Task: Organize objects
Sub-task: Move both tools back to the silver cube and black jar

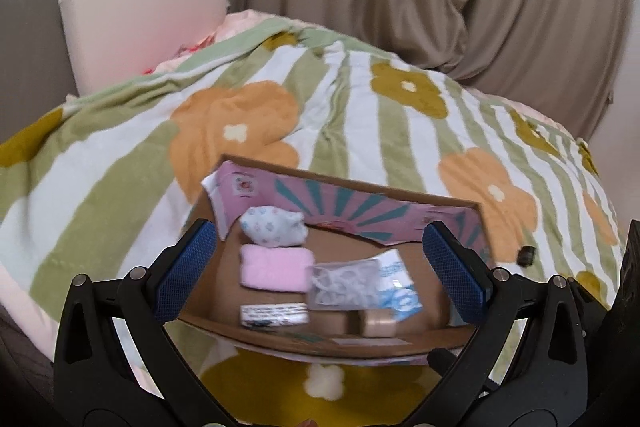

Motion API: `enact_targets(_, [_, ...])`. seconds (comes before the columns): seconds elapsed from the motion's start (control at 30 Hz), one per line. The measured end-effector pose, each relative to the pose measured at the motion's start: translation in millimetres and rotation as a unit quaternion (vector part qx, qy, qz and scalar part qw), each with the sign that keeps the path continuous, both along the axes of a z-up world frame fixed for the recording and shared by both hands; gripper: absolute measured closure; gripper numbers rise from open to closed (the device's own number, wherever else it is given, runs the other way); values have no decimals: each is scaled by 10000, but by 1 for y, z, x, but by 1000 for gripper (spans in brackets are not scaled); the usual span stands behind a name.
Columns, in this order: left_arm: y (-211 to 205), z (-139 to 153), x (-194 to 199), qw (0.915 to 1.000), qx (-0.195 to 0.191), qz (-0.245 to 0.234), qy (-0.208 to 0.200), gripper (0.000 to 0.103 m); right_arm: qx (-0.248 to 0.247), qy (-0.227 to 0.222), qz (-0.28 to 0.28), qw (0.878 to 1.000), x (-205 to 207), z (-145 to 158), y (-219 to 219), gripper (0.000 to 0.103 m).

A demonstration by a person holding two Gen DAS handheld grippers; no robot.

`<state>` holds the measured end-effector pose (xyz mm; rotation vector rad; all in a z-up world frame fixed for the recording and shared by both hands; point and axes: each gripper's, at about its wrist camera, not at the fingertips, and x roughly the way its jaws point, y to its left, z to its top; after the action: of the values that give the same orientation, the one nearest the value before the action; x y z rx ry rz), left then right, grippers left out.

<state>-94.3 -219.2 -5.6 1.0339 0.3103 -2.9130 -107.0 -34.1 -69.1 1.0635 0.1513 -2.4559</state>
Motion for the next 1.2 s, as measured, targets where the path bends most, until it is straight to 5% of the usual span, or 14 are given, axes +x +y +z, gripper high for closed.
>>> enact_targets(0.2, [34,19,12,9996,80,-182,191,0,343,344,-349,9982,17,21,32,1])
enact_targets(0.7, [124,49,28,9956,160,-790,485,0,229,758,-1236,9892,43,61,146,1])
enact_targets(1.2, [246,18,17,9861,85,-1637,277,0,510,693,-1493,9850,38,45,255,1])
